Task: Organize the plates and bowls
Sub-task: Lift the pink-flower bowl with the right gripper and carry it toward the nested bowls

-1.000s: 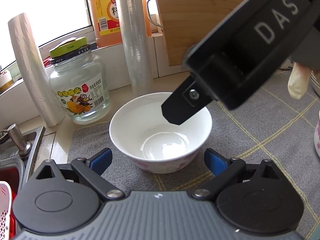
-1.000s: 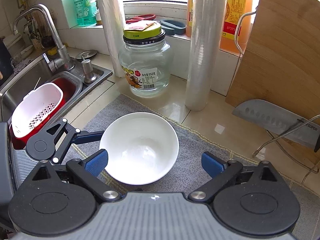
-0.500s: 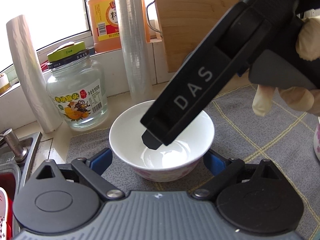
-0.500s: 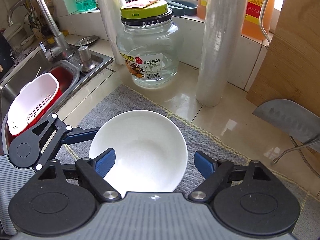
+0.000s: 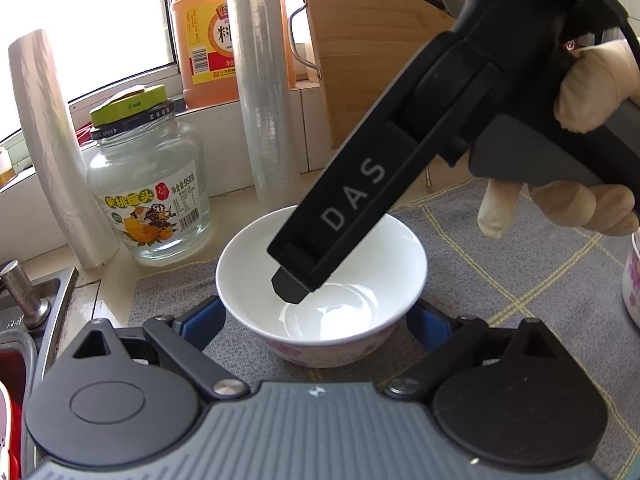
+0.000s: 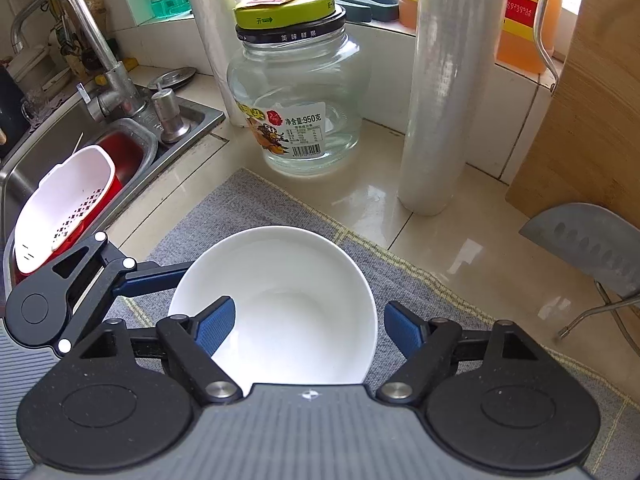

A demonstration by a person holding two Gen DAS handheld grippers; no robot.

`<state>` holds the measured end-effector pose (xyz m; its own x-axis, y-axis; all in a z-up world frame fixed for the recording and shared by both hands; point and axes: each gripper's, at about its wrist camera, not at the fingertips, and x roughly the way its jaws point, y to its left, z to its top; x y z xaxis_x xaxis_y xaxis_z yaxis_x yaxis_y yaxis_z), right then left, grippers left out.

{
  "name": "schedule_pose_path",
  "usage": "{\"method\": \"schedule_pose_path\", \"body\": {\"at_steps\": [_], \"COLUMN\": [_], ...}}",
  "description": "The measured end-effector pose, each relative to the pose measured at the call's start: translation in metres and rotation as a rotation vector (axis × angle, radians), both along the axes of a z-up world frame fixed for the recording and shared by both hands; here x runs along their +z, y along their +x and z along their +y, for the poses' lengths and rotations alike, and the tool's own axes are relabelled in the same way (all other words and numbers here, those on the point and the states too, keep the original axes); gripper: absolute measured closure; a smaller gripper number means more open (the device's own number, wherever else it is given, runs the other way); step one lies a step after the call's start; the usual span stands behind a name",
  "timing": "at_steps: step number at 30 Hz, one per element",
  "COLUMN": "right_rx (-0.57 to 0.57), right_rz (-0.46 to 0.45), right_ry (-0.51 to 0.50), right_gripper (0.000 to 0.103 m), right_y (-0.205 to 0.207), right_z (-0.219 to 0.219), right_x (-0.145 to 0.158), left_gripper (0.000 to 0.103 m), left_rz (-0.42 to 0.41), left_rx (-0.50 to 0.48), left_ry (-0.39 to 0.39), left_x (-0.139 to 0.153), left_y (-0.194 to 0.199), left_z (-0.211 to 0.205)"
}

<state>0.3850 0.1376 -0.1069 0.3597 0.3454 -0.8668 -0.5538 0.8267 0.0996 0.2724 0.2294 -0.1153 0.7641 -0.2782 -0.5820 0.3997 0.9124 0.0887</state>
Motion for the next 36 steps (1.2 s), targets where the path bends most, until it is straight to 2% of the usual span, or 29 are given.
{"method": "schedule_pose_path", "body": {"at_steps": [5, 21, 36], "right_rx": [0.006, 0.001, 0.003], "right_rz": [0.010, 0.009, -0.016], "right_ry": [0.016, 0.047, 0.081], "right_gripper": [0.023, 0.023, 0.023], "right_y": [-0.001, -0.012, -0.048], "right_z": [0.001, -0.003, -0.021], "right_x": [0.000, 0.011, 0.036], "left_gripper": [0.009, 0.009, 0.009], "left_rz": [-0.001, 0.017, 0.010], "left_rx": [-0.006, -0.003, -0.020], "left_ry": [0.002, 0.007, 0.003], "left_x": [0.001, 0.010, 0.033], "left_y": [-0.001, -0.009, -0.041], "left_z": [-0.001, -0.004, -0.017]}}
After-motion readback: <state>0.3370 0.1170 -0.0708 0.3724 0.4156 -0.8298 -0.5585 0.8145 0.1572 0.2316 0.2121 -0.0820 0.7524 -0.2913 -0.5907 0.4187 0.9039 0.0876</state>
